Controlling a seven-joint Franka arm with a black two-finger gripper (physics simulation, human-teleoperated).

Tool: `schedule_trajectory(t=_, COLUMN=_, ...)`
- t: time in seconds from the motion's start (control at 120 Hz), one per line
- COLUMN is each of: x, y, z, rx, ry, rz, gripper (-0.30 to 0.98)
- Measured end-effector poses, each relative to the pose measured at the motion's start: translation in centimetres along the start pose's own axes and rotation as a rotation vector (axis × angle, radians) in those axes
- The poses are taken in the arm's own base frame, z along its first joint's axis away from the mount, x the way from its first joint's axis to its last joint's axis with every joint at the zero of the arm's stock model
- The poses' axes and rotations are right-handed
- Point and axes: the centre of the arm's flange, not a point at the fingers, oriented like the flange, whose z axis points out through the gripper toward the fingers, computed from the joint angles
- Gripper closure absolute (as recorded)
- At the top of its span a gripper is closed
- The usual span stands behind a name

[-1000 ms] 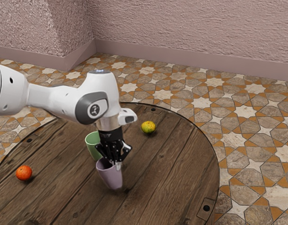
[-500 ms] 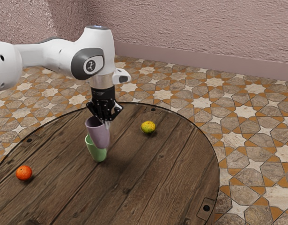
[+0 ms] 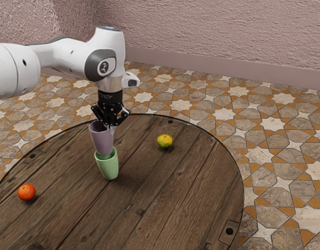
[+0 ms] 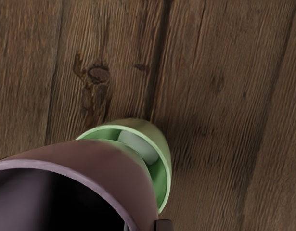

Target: Place the right cup onto the left cup

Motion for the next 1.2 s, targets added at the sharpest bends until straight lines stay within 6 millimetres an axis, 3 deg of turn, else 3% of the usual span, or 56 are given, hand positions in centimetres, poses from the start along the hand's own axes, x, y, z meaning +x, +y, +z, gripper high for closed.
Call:
schedule_trajectory(t=0.433, x=1.1, y=0.7, z=3.3, rx=-0.015, ry=-0.036, rz=0.02, gripper=0.78)
schedule_trajectory(t=0.65, x=0.6, y=0.1, z=2.8, rx=-0.07, ry=-0.047, rz=-0.01, gripper=0.38)
schedule_trajectory(t=0.908, x=-2.5, y=-0.7, z=-3.5, rx=-0.114, ry=0.02, rz=0.005, gripper=0.13)
schedule_trajectory(t=1.2, x=-7.6, y=-1.2, z=-11.0, rx=-0.098, ry=0.109, rz=0.138, gripper=0.03)
